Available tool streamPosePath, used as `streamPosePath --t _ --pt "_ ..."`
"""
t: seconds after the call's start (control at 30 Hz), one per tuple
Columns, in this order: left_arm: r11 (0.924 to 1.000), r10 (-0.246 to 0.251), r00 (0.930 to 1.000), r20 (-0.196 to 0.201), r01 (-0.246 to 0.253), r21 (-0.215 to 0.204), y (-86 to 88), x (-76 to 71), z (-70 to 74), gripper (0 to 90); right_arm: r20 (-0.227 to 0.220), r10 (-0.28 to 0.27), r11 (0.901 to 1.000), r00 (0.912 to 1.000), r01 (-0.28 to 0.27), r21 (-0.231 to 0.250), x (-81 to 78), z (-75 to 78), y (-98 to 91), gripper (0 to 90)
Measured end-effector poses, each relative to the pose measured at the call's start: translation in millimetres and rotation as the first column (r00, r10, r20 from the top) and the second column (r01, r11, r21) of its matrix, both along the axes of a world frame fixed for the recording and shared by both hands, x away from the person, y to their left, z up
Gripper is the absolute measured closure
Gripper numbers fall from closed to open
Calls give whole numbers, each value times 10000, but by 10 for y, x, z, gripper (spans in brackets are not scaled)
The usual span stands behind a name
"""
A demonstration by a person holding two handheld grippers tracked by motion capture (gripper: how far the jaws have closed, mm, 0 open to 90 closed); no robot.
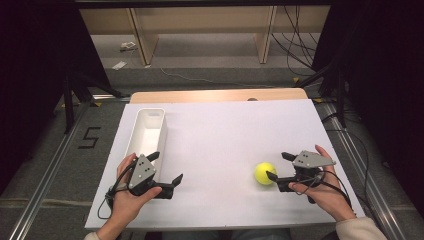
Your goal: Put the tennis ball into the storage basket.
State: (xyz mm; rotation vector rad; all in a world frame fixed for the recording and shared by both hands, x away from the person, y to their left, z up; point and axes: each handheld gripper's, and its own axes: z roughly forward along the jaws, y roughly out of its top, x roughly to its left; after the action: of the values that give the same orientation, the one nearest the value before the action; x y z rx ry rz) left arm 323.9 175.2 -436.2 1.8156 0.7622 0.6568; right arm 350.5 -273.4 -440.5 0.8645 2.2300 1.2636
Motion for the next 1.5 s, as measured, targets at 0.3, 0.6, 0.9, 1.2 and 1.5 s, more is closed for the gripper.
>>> streamPosePath --t 0.3,0.6,0.9,1.2,1.5 --pt "9997 -193 9998 96 192 126 -3 29 -8 0 -117 107 9999 9999 -107 -7 48 -25 52 163" --pt "9990 -313 9995 92 310 336 -25 63 -35 0 -421 461 9989 9980 -466 -100 90 -78 155 163" --pt "9985 -356 9993 108 351 420 -36 63 -49 0 -927 626 9951 9937 -693 -710 186 -197 271 160" --pt "9982 -395 9992 109 389 467 -44 66 -57 0 -1212 631 9910 9906 -766 -1096 240 -263 301 159" --pt "9980 -406 9991 105 401 498 -41 74 -62 0 -1423 495 9872 9886 -700 -1433 257 -303 296 159"
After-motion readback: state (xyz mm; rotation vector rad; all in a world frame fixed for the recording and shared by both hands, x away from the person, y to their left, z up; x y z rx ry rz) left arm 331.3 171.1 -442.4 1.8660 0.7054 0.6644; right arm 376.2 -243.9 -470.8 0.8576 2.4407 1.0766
